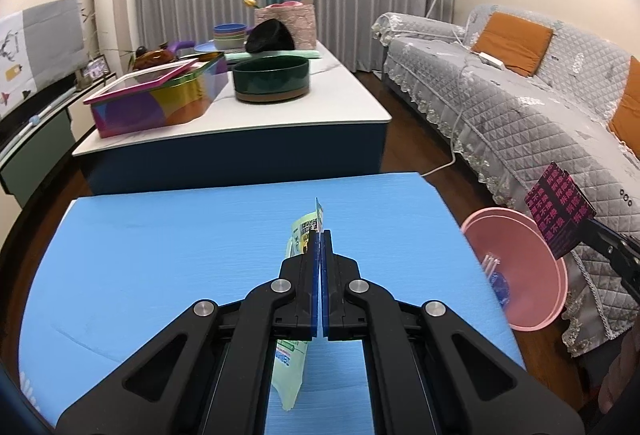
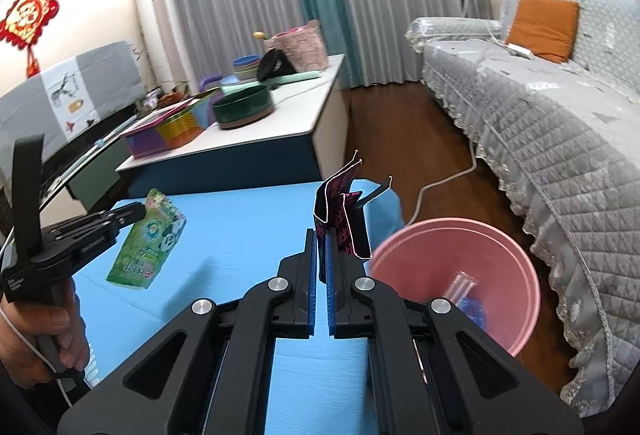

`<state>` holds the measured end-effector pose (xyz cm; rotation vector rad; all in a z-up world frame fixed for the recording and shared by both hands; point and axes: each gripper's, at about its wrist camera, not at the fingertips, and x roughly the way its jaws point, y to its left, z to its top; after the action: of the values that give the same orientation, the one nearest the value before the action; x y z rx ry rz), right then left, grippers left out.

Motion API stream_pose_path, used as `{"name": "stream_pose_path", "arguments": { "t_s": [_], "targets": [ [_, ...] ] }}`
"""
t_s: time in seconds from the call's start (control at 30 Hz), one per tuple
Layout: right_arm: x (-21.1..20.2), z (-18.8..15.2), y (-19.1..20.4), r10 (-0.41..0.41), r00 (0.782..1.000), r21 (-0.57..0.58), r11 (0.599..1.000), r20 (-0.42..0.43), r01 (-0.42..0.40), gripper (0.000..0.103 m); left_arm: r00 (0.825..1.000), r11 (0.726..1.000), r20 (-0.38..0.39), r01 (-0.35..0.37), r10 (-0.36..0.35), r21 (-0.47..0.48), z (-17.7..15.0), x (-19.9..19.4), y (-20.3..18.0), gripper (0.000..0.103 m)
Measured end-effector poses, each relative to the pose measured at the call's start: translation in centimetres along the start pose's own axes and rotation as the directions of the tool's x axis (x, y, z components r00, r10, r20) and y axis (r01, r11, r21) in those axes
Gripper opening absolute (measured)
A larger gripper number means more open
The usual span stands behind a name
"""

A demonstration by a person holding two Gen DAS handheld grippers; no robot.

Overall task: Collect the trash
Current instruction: 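Lift both items and carry them over the pink bin with both grippers, then open both grippers to drop the wrapper and packet into the pink bin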

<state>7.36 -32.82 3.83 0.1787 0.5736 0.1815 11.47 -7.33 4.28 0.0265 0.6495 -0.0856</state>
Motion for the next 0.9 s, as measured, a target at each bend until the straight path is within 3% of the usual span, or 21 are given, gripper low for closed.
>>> {"name": "stream_pose_path", "arguments": {
  "t_s": [0.4, 0.9],
  "targets": [
    [-1.9, 1.2, -6.3, -0.141, 0.990, 0.105, 0.985, 0.022, 0.138, 0.004, 0.993, 0.993, -0.018, 0.116, -0.116, 0.030, 1.1, 0.8, -4.1, 0.001],
    [-0.5, 0.6, -10.4, -0.192, 0.981, 0.147, 0.970, -0.016, 0.192, 0.004, 0.958, 0.956, -0.020, 0.288, -0.287, 0.063, 3.1, 2.9, -11.6, 0.001]
  ]
}}
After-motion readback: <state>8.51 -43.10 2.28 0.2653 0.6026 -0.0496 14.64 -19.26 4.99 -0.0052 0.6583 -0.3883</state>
